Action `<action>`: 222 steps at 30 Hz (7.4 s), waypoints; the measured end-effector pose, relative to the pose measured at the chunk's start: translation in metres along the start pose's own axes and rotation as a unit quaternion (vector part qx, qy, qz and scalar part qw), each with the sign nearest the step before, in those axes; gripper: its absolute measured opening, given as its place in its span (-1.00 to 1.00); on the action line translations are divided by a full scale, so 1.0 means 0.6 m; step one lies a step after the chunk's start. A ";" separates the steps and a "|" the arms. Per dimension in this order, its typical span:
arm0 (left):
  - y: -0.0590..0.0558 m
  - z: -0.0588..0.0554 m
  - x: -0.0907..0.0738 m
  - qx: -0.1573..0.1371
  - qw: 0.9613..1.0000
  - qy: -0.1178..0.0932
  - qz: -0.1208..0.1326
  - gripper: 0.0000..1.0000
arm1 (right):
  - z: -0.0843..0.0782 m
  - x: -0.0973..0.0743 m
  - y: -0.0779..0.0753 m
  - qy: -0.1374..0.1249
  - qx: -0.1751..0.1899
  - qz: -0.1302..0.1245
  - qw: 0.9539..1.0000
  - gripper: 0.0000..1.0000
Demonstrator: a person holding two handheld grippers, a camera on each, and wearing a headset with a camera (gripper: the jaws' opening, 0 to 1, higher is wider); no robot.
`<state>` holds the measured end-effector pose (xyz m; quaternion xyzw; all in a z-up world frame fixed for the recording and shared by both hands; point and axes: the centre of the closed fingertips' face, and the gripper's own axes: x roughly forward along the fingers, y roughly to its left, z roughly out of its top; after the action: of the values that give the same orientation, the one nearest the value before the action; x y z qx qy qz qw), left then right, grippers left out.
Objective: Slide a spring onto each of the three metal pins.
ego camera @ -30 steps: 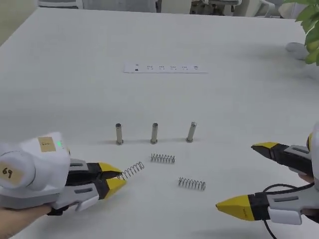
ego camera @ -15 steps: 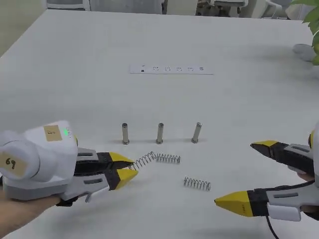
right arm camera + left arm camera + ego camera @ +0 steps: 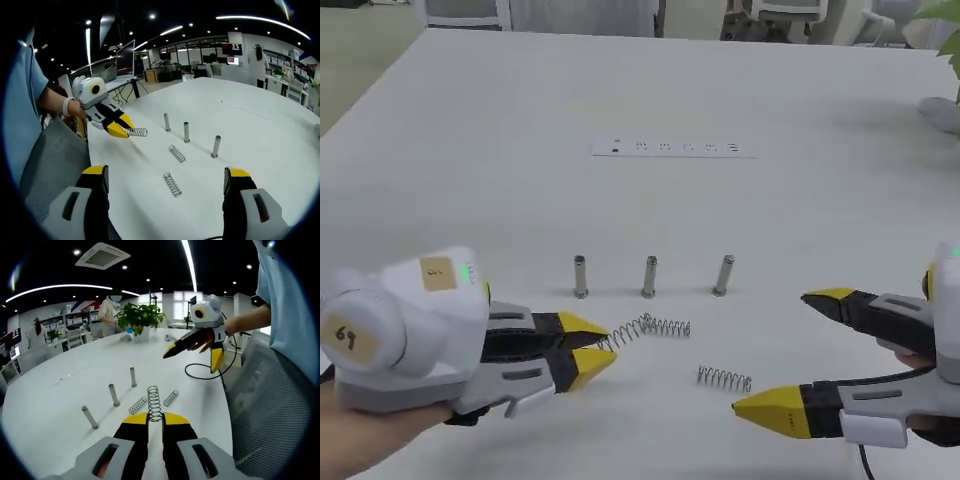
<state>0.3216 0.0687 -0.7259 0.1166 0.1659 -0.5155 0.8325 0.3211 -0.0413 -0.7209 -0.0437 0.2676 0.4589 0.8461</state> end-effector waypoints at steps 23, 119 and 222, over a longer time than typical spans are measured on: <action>-0.008 0.004 0.005 0.001 1.000 -0.008 -0.010 -0.96 | 0.041 0.052 0.059 -0.025 0.044 0.075 0.996 0.33; -0.017 0.002 0.005 -0.003 1.000 -0.007 -0.017 -0.97 | 0.082 0.095 0.096 -0.032 0.079 0.101 0.991 -0.82; -0.056 -0.009 0.008 0.048 0.995 0.023 -0.086 -0.97 | 0.041 0.098 0.153 0.224 -0.306 0.266 0.886 -0.73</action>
<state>0.2926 0.0522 -0.7337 0.1538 0.1696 -0.5901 0.7742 0.2834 0.0637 -0.7128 -0.3297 0.2979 0.7036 0.5545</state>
